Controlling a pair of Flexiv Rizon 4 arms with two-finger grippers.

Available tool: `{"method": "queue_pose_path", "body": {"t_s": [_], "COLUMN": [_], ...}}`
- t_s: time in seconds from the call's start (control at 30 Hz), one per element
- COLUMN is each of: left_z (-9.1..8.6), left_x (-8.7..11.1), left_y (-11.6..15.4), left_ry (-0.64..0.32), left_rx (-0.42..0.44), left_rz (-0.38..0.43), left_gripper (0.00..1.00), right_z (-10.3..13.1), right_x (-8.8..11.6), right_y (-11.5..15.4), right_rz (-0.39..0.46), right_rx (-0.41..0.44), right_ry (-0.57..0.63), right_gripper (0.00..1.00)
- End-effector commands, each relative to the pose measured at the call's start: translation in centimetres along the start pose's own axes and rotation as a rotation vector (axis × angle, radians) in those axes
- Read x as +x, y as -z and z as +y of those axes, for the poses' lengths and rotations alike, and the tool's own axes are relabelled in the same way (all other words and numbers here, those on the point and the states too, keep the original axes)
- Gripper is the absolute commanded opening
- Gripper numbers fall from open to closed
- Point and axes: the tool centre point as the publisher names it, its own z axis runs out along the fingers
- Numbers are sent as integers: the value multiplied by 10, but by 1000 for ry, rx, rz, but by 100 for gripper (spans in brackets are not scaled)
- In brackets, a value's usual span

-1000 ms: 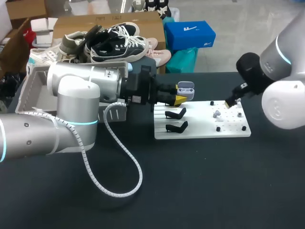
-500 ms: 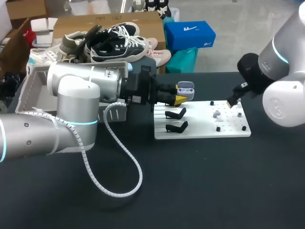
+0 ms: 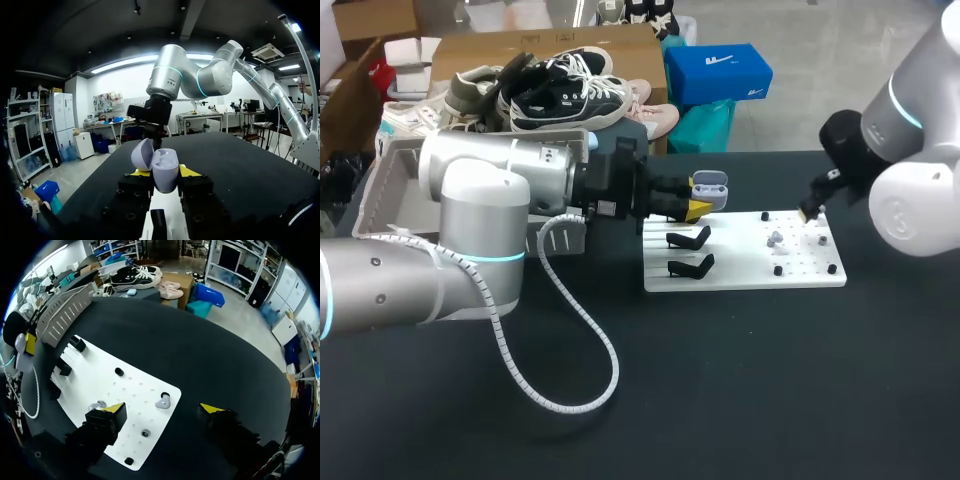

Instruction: Pick up each earbud case from the left stands, insert the matching earbuds, close the lid, and place the case in the box.

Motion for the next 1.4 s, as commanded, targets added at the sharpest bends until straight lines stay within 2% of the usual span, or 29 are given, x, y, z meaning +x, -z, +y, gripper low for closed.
{"method": "queue_pose_path", "body": {"t_s": [0.03, 0.2, 0.27, 0.37, 0.47, 0.53, 1.07, 1.3, 1.4], "left_z": [0, 0, 0, 0, 0, 0, 0, 0, 0], "left_x": [0, 0, 0, 0, 0, 0, 0, 0, 0], "left_y": [0, 0, 0, 0, 0, 0, 0, 0, 0], "left_ry": [-1, -1, -1, -1, -1, -1, -1, -1, -1], "left_rx": [-2, -2, -2, -2, -2, -2, -2, -2, -2], "left_rz": [-1, -1, -1, -1, -1, -1, -1, -1, -1], "left_gripper": [0, 0, 0, 0, 0, 0, 0, 0, 0], "right_z": [2, 3, 3, 3, 3, 3, 2, 2, 2], "right_x": [0, 0, 0, -1, -1, -1, -1, -2, -3], "right_y": [0, -3, -4, -6, -8, -9, -14, -17, -17], "right_rz": [3, 8, 10, 12, 16, 16, 23, 26, 24], "right_rx": [11, 6, 4, 1, -1, -1, 4, 5, 8], "right_ry": [-9, -16, -18, -20, -21, -23, -54, -60, -64], "right_gripper": [76, 73, 64, 58, 58, 51, 46, 41, 36]}}
